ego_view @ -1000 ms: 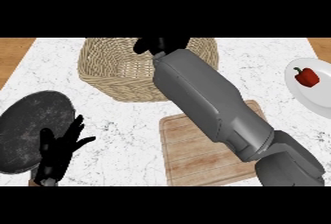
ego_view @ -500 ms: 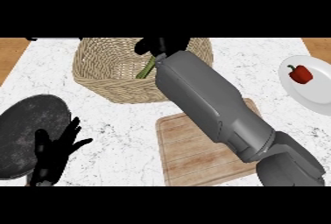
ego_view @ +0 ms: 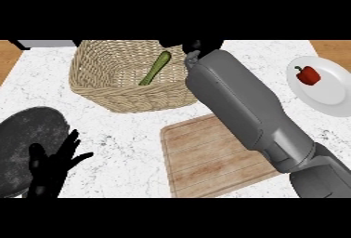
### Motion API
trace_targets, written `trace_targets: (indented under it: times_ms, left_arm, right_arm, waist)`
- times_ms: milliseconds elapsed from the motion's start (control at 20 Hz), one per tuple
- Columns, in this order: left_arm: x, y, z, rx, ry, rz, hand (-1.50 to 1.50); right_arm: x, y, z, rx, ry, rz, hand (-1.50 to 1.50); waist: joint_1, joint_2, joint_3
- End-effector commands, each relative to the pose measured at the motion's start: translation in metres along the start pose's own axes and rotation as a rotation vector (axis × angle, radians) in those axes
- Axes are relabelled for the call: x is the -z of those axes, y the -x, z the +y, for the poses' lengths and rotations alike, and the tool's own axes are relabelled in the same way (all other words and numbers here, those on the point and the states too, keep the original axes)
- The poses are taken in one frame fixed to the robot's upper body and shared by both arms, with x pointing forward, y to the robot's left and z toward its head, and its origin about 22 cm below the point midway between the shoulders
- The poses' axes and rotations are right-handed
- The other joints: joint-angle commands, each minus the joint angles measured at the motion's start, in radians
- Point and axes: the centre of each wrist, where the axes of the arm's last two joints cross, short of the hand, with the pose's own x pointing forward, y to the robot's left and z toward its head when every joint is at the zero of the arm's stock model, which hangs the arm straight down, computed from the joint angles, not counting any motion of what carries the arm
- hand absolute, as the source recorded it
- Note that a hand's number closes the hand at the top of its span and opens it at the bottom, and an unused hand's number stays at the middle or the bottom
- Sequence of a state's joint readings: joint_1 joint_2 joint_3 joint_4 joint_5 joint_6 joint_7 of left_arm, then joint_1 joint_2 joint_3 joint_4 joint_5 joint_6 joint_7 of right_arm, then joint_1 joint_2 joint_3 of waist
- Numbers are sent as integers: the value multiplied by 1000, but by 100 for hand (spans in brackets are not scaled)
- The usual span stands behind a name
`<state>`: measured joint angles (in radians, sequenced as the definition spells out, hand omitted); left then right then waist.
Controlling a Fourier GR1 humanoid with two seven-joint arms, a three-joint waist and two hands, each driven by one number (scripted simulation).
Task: Pick the squash from the cutting board and place it in the basket
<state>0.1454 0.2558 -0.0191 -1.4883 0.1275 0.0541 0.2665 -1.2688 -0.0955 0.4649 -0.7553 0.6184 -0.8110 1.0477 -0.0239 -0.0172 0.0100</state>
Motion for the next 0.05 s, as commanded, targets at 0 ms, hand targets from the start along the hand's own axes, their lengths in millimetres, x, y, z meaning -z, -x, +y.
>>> trace_targets:
  times_ms: [0]
  left_arm:
    - [-9,33,-8,-1,4,91,0]
  right_arm:
    - [4,17,-22,60,26,70,-150]
  waist:
    - [-28,-4,-9]
